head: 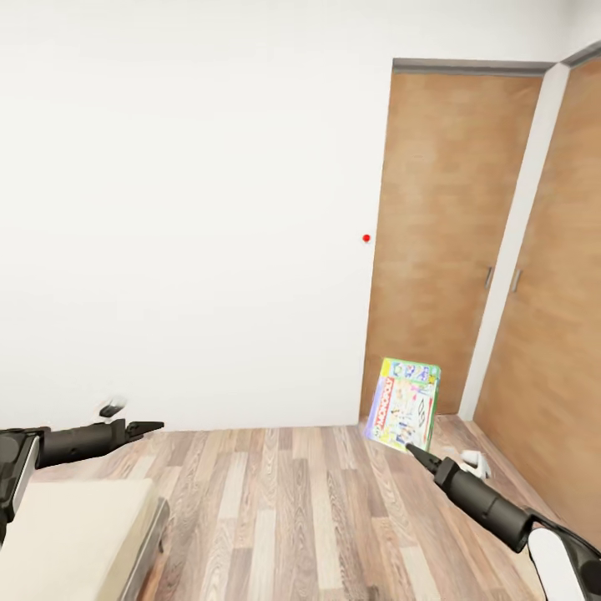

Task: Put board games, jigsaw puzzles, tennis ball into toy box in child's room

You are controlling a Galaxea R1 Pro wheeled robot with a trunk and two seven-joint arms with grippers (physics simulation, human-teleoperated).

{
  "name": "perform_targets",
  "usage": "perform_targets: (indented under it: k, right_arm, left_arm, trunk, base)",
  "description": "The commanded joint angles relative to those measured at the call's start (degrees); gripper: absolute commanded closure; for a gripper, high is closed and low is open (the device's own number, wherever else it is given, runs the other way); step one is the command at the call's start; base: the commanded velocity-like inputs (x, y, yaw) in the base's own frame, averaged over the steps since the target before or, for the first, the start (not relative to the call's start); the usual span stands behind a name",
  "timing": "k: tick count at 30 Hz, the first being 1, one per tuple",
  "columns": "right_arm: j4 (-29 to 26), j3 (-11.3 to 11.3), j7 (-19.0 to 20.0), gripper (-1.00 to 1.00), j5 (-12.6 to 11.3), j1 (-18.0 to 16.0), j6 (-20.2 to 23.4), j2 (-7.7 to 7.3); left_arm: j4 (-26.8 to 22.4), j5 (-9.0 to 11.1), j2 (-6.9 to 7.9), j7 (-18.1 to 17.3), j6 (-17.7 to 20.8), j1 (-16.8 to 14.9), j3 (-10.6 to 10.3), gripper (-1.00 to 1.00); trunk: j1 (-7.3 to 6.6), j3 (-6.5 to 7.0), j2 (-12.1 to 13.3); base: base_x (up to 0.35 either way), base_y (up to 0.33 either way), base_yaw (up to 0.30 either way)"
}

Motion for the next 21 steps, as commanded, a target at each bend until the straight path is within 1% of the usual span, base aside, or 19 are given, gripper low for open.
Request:
perform_targets:
  k: [1, 3, 5, 11, 15, 18, 21]
  right_arm:
    - [-0.23, -0.37, 0.66, 1.0, -0.14, -0.08, 1.56, 0.06]
    - [-0.43, -0.65, 1.69, 1.0, -0.15, -0.08, 2.95, 0.09]
    - [-0.56, -0.82, 3.71, 1.0, -0.15, -0.07, 4.33, 0.11]
    - [-1.75, -0.88, 8.07, 1.0, -0.1, -0.08, 6.04, 0.16]
    - [-2.05, -0.6, 9.35, 1.0, -0.1, -0.09, 7.82, 0.21]
    - [-2.0, -0.47, 9.67, 1.0, -0.13, -0.07, 9.59, 0.27]
    - [-1.95, -0.41, 9.76, 1.0, -0.15, -0.09, 10.23, 0.32]
  left_arm:
    - [-0.04, -0.6, -0.02, -0.59, 0.45, -0.02, 0.12, -1.0]
    - [-0.06, -0.6, -0.02, -0.61, 0.45, -0.02, 0.09, -1.0]
    - [-0.05, -0.6, -0.02, -0.62, 0.45, -0.02, 0.08, -1.0]
    - [-0.04, -0.6, -0.04, -0.58, 0.45, -0.02, 0.05, -1.0]
    - [-0.06, -0.59, -0.12, -0.58, 0.45, -0.02, 0.06, -1.0]
    - [-0.05, -0.6, -0.17, -0.58, 0.45, -0.02, 0.06, -1.0]
    - [-0.05, -0.6, -0.23, -0.53, 0.45, -0.02, 0.06, -1.0]
  trunk:
    - [0.02, -0.02, -0.05]
    - [0.02, -0.02, -0.05]
    - [0.02, -0.03, -0.05]
    - [0.02, -0.12, -0.05]
    - [0.02, -0.21, -0.05]
    - [0.02, -0.28, -0.05]
    - [0.02, -0.35, -0.05]
  base:
    - [0.0, 0.0, -0.279]
    - [0.0, 0.0, -0.279]
    - [0.0, 0.0, -0.279]
    - [0.0, 0.0, -0.279]
    - [0.0, 0.0, -0.278]
    - [0.0, 0.0, -0.278]
    - [0.0, 0.0, -0.278]
